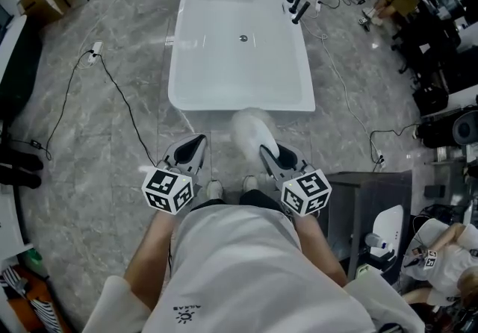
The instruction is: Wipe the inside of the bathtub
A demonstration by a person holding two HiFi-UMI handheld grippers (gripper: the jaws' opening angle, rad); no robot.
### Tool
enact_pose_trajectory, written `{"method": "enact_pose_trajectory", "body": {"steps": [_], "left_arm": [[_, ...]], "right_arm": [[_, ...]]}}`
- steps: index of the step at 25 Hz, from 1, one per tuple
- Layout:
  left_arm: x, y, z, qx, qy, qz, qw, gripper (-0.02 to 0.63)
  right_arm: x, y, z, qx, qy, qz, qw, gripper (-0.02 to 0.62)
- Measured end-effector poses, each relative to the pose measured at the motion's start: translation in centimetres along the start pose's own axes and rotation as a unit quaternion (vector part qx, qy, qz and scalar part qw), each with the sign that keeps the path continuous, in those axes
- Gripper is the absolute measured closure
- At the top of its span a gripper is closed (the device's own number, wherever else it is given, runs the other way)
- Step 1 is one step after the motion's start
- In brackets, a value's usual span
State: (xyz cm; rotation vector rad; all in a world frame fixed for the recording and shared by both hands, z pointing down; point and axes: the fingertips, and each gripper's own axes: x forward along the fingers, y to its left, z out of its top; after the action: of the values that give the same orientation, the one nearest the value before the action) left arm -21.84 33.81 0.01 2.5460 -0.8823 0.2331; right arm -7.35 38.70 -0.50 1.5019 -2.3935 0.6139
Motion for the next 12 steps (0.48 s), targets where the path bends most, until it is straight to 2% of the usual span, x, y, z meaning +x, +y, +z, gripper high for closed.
{"method": "enact_pose_trajectory", "body": {"steps": [12], "left_arm": [[1.1, 1.0, -0.4, -0.009, 0.008, 0.000, 0.9999, 0.594]], "right_arm": [[1.8, -0.4, 0.0, 0.005, 0.006, 0.005, 1.000, 0.497]]}}
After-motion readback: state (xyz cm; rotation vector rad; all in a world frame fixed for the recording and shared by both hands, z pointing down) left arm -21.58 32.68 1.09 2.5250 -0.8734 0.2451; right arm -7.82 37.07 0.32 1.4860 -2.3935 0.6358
